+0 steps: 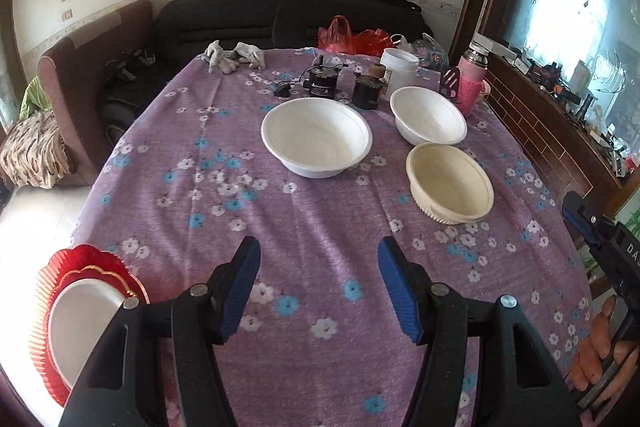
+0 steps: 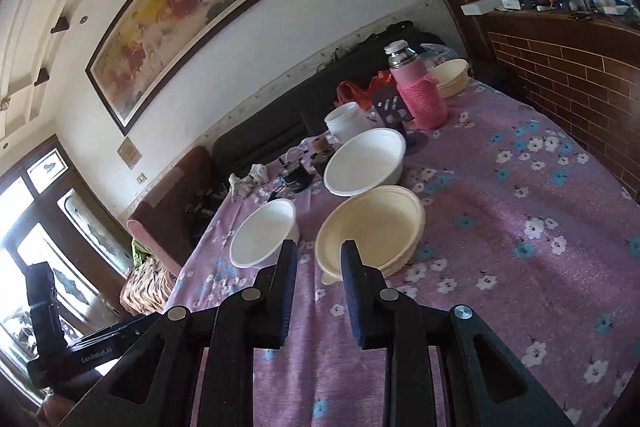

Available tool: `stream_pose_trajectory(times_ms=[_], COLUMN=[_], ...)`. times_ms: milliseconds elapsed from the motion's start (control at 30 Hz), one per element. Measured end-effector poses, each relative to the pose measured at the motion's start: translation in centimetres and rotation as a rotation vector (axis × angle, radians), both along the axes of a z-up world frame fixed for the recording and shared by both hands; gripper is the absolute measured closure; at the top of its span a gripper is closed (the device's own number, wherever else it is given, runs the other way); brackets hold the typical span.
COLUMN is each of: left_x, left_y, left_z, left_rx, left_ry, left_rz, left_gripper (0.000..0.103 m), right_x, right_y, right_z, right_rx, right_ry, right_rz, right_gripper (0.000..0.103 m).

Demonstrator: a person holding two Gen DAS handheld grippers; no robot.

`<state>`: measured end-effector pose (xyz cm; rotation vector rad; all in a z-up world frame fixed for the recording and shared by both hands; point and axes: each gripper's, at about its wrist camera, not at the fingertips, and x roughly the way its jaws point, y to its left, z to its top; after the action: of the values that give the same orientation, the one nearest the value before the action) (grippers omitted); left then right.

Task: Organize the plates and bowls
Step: 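Open both tools and withdraw from the white bowl, then move both tools toward the white bowl beside the cream bowl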

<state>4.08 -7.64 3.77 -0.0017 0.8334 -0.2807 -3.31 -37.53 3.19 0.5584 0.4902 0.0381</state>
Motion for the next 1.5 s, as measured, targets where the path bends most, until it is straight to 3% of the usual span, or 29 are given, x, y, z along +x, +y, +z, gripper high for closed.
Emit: stream_pose_trajectory(times_ms=[200, 300, 467, 800, 1000, 1133, 1367, 1500], left_x=[3.3, 4.4, 6.8, 14.1, 17.6, 18.5, 19.0, 19.1], left_y=[-1.9, -3.0, -2.6, 4.0, 5.6, 6.1, 6.1, 6.4], left_z=[-1.4, -2.8, -4.8, -5.0, -7.1, -8.0, -9.5, -9.7], left_rx=[-0.023, 0.009, -0.005, -0.043, -0.132, -0.167, -0.185, -0.24], left_ry=[0.045, 0.064, 0.113, 0.109, 0.19, 0.196, 0.214, 0.219], left_rz=[0.039, 0.037, 0.074, 0.386, 0.422, 0.441, 0.405, 0.387], left_gripper=[0.038, 0.038, 0.038, 0.035, 0.032, 0.032, 0.031, 0.031], right_x=[1.9, 3.3, 5.4, 16.7, 22.9, 25.8, 27.6, 28.3], right_y=[-3.3, -4.4, -4.6, 1.4, 4.0, 4.6, 5.5, 5.4], right_z=[-0.8, -1.5, -2.1, -3.8, -4.8, -5.9, -7.0, -8.2], right_rx=[0.019, 0.045, 0.034, 0.159, 0.198, 0.205, 0.162, 0.182], right_ry=[0.054, 0.068, 0.097, 0.223, 0.27, 0.318, 0.34, 0.368], right_rz=[-0.031, -0.036, -0.012, 0.232, 0.264, 0.277, 0.284, 0.287], right_gripper=[0.078, 0.078, 0.078, 0.078, 0.078, 0.078, 0.078, 0.075])
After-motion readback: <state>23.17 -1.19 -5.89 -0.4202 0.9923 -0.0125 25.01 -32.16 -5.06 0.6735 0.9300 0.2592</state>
